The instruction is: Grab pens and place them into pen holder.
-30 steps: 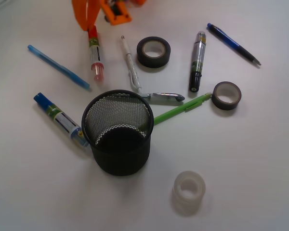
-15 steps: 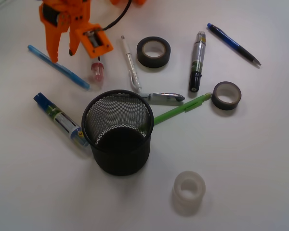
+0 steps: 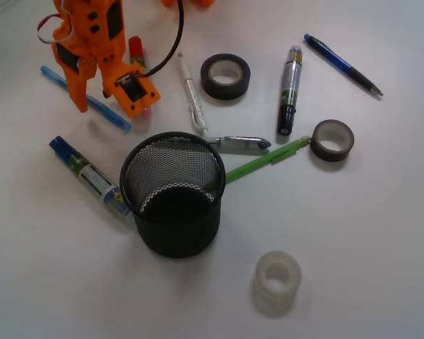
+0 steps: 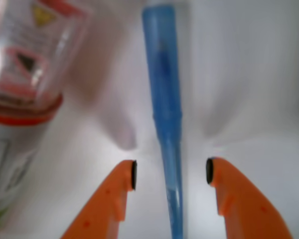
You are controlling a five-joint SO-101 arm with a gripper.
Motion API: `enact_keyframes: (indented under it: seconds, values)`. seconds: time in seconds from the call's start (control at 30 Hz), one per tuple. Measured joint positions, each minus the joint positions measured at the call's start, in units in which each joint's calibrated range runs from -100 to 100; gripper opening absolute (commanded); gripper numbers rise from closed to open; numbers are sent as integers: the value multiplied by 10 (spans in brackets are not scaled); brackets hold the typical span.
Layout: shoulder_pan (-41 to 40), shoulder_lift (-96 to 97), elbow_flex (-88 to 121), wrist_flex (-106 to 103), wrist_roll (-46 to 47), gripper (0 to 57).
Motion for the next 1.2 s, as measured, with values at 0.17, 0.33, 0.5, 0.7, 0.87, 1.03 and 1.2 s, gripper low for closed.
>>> enact_keyframes:
  seconds: [0.17, 0.33, 0.5, 0.7, 0.87, 1.03, 1.2]
  values:
    - [0, 22, -17, 1, 2, 0]
    - [0, 27, -25, 3, 0, 4]
    - [0, 27, -25, 3, 1, 3]
    - [22, -24, -31, 14, -8, 3]
    - [53, -153, -40, 60, -36, 3]
    - [53, -260, -89, 74, -92, 3]
    - [-1, -289, -141, 10, -162, 3]
